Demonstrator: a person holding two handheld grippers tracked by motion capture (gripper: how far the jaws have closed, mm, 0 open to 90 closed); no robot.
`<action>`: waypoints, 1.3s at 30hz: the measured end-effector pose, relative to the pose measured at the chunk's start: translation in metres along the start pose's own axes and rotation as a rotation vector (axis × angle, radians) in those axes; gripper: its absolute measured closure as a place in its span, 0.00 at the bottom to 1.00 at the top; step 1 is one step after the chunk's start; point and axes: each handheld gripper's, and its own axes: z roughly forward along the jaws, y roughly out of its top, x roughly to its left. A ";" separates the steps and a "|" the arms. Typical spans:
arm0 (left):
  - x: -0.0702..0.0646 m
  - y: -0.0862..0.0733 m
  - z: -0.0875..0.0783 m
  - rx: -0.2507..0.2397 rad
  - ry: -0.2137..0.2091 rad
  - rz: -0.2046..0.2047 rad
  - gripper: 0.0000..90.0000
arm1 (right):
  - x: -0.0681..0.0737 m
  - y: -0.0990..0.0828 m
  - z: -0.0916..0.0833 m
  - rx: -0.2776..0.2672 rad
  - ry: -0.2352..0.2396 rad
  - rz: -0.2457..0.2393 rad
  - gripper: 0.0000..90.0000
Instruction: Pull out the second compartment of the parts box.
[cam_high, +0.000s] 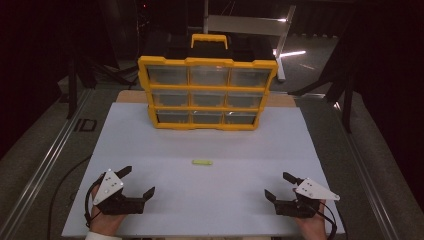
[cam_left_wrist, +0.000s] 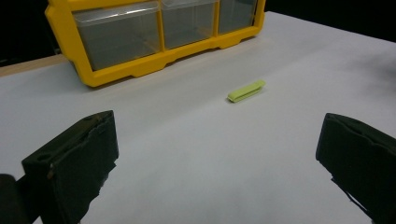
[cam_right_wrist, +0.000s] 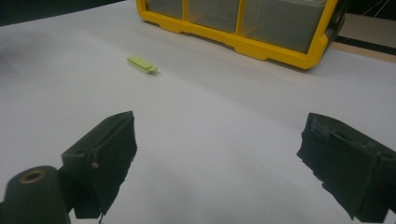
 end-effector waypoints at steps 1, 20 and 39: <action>0.000 0.000 0.000 0.002 -0.002 -0.002 0.00 | 0.000 0.000 0.000 0.000 0.000 0.000 0.11; 0.000 -0.002 0.008 0.031 0.012 -0.020 0.00 | 0.004 0.007 0.005 0.032 0.008 0.030 0.11; -0.001 -0.002 0.012 0.052 0.025 -0.017 0.00 | 0.017 0.042 0.015 0.056 0.047 -0.009 0.11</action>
